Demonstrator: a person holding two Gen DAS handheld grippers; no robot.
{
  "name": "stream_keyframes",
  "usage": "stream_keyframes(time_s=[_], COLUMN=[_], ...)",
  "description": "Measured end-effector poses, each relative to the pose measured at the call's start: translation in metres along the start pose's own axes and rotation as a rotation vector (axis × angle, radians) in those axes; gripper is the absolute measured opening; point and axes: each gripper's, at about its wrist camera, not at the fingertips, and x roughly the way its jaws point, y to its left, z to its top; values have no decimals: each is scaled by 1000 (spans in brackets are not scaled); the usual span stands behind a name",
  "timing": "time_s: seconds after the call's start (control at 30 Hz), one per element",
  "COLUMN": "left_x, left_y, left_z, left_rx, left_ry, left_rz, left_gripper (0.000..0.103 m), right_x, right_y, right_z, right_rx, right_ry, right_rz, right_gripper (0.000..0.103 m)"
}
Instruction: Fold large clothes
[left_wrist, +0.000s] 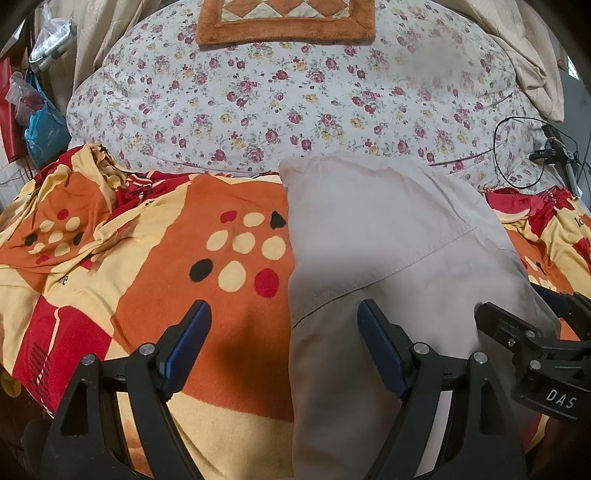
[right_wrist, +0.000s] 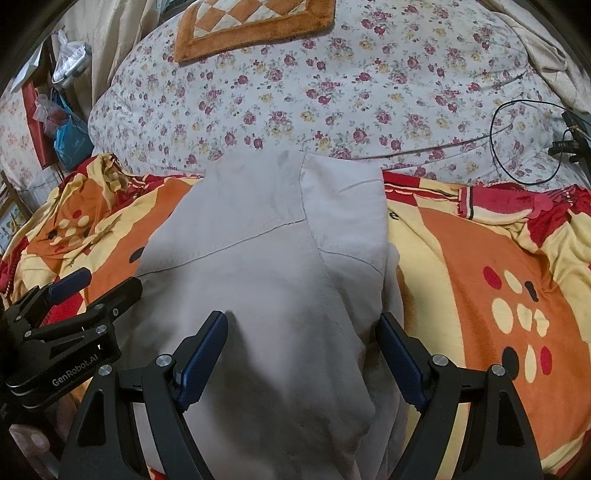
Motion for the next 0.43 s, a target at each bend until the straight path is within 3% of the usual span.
stream_keyframes(time_s=[0.43], left_x=[1], left_y=[4], left_z=[2], left_rx=[-14], left_ry=[-17], left_rz=[-29], left_gripper=[82], right_x=[1], right_y=[0], right_z=[1], right_rx=[-7], right_ry=[6], right_rz=[-1], right_gripper=[83])
